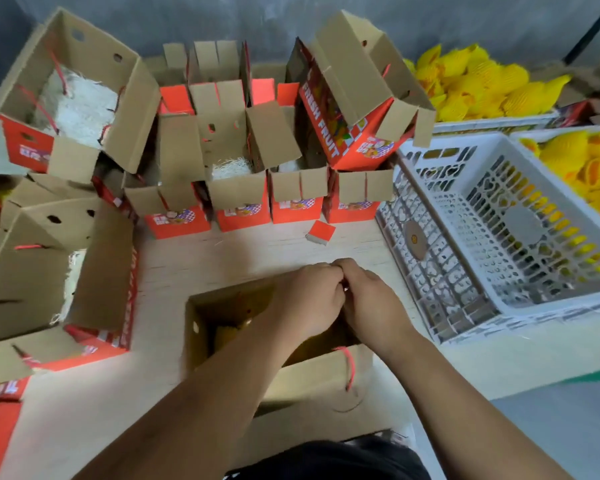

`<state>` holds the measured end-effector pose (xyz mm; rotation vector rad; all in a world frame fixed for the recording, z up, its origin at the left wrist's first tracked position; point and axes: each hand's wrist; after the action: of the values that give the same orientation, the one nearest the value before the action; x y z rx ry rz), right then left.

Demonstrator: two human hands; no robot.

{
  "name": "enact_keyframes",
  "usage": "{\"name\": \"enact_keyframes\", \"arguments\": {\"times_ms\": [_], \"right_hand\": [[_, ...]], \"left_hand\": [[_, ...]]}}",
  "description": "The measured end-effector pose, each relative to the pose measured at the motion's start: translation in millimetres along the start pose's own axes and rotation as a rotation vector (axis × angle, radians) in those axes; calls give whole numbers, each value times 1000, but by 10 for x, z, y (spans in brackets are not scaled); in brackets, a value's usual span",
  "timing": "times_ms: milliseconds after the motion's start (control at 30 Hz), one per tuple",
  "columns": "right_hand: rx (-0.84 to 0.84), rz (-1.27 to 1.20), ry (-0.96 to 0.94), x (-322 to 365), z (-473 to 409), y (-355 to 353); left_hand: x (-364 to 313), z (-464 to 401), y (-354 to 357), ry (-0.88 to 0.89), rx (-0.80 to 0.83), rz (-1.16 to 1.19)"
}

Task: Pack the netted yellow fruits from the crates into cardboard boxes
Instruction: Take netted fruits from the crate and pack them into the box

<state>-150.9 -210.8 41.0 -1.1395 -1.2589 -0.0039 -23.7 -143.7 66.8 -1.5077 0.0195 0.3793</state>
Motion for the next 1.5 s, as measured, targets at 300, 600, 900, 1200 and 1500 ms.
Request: {"name": "enact_keyframes", "arguments": {"times_ms": [300,600,900,1200,1500], "right_hand": [[-267,-233,5,-1314,-133,-1700],[-599,3,232,-3421,95,-3725],[374,402,875,-4245,223,-4560],[771,304,846,-4511,84,-4691],[510,142,632,-4593,194,-4802]], "left_hand": [[-1686,-1302,215,93,-202,246],[-3724,-2820,642,328,-100,295],[-4694,-4042,1185,406,80,-109],[-4803,-4162,1340,214,-31,-409],[-4761,-4186,1404,235,-61,-284]]}}
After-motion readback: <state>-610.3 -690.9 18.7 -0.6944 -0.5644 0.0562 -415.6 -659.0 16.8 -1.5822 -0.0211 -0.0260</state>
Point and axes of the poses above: each hand's wrist, its own z-axis away from the middle knuckle, its own y-axis out of the palm, x = y × z, and after that the axes turned 13 degrees about -z, right-handed
